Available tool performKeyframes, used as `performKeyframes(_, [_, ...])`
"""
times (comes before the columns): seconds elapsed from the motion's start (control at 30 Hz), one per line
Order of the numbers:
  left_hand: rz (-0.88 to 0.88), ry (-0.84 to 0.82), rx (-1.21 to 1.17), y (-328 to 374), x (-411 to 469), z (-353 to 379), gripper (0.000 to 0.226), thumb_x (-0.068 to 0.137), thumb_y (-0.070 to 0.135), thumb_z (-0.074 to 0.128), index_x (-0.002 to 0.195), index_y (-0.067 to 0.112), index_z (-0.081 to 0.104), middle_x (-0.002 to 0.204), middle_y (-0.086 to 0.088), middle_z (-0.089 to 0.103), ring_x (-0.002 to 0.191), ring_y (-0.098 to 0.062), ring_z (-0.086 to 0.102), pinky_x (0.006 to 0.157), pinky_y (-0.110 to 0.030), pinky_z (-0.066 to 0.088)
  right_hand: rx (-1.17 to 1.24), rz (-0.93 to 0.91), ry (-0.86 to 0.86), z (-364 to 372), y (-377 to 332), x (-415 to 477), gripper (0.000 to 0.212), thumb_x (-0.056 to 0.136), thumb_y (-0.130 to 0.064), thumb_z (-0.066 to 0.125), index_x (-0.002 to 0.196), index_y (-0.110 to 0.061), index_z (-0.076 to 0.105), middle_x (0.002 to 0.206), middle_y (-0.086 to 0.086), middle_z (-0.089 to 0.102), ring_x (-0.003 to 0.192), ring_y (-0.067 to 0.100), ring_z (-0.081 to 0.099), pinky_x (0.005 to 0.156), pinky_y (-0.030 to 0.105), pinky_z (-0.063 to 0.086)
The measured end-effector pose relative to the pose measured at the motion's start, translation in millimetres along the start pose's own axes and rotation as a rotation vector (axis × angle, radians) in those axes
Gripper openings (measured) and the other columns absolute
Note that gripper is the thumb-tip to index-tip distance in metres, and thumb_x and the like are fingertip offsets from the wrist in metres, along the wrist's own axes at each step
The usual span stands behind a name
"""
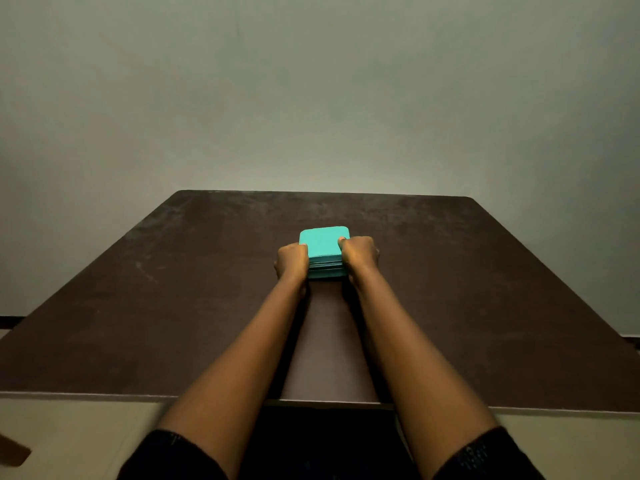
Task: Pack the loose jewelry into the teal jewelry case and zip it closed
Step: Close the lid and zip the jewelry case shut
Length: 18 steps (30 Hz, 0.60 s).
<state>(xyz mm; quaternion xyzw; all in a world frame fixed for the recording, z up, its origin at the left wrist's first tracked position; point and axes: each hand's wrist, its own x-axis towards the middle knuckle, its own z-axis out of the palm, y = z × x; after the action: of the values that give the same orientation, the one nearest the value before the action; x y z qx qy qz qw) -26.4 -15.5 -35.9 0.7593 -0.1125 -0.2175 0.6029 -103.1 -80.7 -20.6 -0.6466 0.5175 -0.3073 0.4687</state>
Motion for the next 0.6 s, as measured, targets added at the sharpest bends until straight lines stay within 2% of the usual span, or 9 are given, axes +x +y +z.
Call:
performKeyframes(0.07, [0.013, 0.000, 0.022, 5.5, 11.0, 2.8, 0.031, 0.089, 0.015, 0.049, 0.114, 0.007, 0.065, 0.119, -0.018, 0.062, 0.108, -0.035, 0.056, 0.084, -0.032, 0.044, 0.004, 0.004, -0.018, 3.3, -3.9, 11.8, 0.036, 0.090, -0.021, 0.054, 0.113, 0.005, 0.062, 0.122, 0.022, 0.059, 0.115, 0.034, 0.052, 0.084, 0.030, 0.044])
performKeyframes(0.13, [0.029, -0.010, 0.070, 12.4, 24.1, 6.3, 0.032, 0.089, 0.014, 0.047, 0.116, 0.008, 0.065, 0.121, -0.018, 0.062, 0.111, -0.035, 0.055, 0.089, -0.034, 0.044, 0.019, 0.025, -0.026, 8.2, -6.8, 22.3, 0.033, 0.088, -0.019, 0.056, 0.110, 0.005, 0.064, 0.119, 0.022, 0.061, 0.112, 0.033, 0.054, 0.078, 0.028, 0.041])
performKeyframes(0.2, [0.025, -0.019, 0.108, 18.8, 37.4, 10.5, 0.033, 0.089, 0.013, 0.046, 0.115, 0.009, 0.066, 0.121, -0.019, 0.061, 0.113, -0.036, 0.054, 0.091, -0.035, 0.044, 0.016, 0.037, -0.024, 13.6, -9.8, 31.0, 0.033, 0.087, -0.019, 0.056, 0.108, 0.005, 0.065, 0.117, 0.021, 0.063, 0.112, 0.033, 0.054, 0.078, 0.028, 0.042])
performKeyframes(0.33, [0.038, -0.047, 0.150, 23.7, 63.2, 25.0, 0.032, 0.087, 0.012, 0.047, 0.112, 0.007, 0.066, 0.117, -0.019, 0.063, 0.109, -0.035, 0.055, 0.084, -0.033, 0.044, 0.030, 0.053, -0.008, 22.2, -14.9, 53.8, 0.031, 0.087, -0.019, 0.055, 0.106, 0.004, 0.066, 0.112, 0.020, 0.065, 0.106, 0.032, 0.058, 0.073, 0.029, 0.041])
performKeyframes(0.43, [0.059, -0.055, 0.137, 26.8, 77.0, 34.6, 0.030, 0.088, 0.012, 0.046, 0.109, 0.007, 0.066, 0.112, -0.016, 0.065, 0.095, -0.031, 0.056, 0.071, -0.028, 0.037, 0.044, 0.073, 0.003, 27.1, -18.1, 71.1, 0.030, 0.086, -0.018, 0.055, 0.105, 0.003, 0.067, 0.111, 0.020, 0.066, 0.104, 0.032, 0.058, 0.076, 0.030, 0.044])
performKeyframes(0.5, [0.075, -0.049, 0.128, 27.9, 85.0, 40.0, 0.031, 0.088, 0.011, 0.045, 0.111, 0.008, 0.066, 0.112, -0.015, 0.065, 0.089, -0.027, 0.054, 0.070, -0.026, 0.035, 0.037, 0.071, 0.012, 30.1, -19.5, 81.2, 0.030, 0.086, -0.019, 0.056, 0.103, 0.002, 0.068, 0.110, 0.020, 0.066, 0.105, 0.032, 0.058, 0.078, 0.031, 0.044])
performKeyframes(0.6, [0.095, -0.030, 0.137, 24.4, 92.2, 47.9, 0.034, 0.092, 0.011, 0.043, 0.119, 0.009, 0.062, 0.119, -0.015, 0.063, 0.099, -0.029, 0.056, 0.074, -0.026, 0.037, 0.006, 0.037, 0.019, 35.0, -16.8, 91.1, 0.030, 0.086, -0.020, 0.057, 0.105, 0.000, 0.068, 0.111, 0.018, 0.067, 0.108, 0.034, 0.058, 0.079, 0.029, 0.043])
